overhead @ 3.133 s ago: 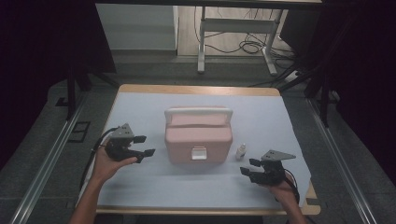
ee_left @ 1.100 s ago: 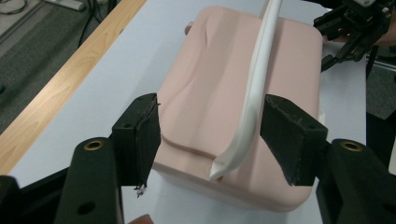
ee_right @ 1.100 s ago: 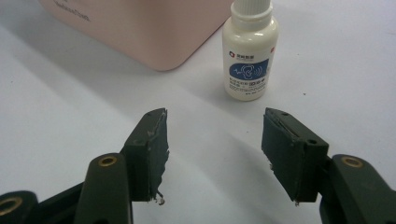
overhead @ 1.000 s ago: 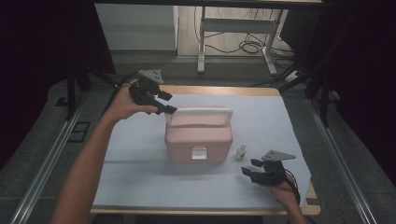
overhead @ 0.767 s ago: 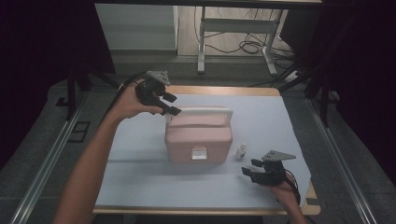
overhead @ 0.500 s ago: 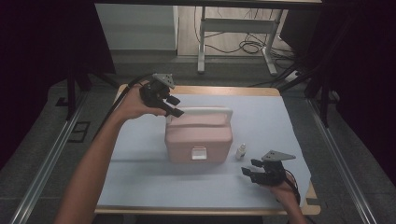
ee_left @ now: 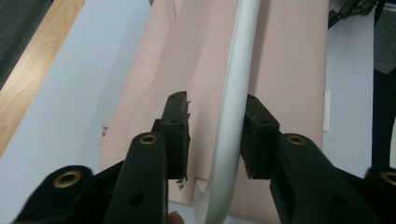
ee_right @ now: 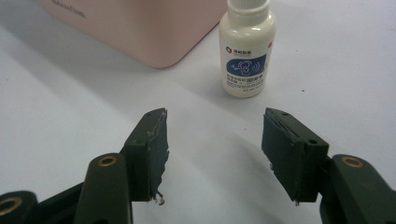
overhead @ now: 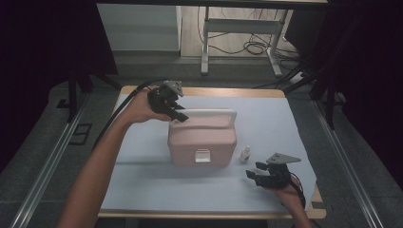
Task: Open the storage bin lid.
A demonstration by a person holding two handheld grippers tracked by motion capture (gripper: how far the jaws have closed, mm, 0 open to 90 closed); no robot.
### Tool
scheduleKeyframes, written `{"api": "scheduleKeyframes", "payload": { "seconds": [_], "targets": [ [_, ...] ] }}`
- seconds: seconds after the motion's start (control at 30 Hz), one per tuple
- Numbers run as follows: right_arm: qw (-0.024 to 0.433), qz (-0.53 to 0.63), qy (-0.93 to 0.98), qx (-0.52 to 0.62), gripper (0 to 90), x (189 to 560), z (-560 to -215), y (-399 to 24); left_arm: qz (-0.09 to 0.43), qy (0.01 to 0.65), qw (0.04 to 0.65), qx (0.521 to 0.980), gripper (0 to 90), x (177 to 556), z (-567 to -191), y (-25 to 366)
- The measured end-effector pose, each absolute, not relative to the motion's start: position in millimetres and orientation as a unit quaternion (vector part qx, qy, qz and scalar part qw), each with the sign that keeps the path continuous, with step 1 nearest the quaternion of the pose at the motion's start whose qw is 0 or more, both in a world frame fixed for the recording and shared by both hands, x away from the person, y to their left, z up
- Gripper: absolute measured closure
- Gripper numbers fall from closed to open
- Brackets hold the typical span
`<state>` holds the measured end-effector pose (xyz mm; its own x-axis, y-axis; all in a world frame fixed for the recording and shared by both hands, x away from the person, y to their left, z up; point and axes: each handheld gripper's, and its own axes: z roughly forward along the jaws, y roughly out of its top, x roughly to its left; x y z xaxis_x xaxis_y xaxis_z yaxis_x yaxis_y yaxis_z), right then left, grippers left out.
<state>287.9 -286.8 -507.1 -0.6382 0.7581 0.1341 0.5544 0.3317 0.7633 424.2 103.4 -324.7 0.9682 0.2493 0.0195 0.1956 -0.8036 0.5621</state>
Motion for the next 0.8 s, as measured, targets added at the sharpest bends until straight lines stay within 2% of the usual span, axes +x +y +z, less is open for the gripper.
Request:
{"api": "scheduleKeyframes", "payload": {
  "seconds": [0.23, 0.8],
  "targets": [
    [0.123, 0.409, 0.807, 0.407, 40.8, 288, -508, -287, 0.044, 0.104, 0.281, 0.953, 77.7, 424, -325, 101],
    [0.125, 0.409, 0.807, 0.408, 40.7, 288, -509, -288, 0.045, 0.088, 0.270, 0.958, 79.7, 432, -314, 98]
  ]
}}
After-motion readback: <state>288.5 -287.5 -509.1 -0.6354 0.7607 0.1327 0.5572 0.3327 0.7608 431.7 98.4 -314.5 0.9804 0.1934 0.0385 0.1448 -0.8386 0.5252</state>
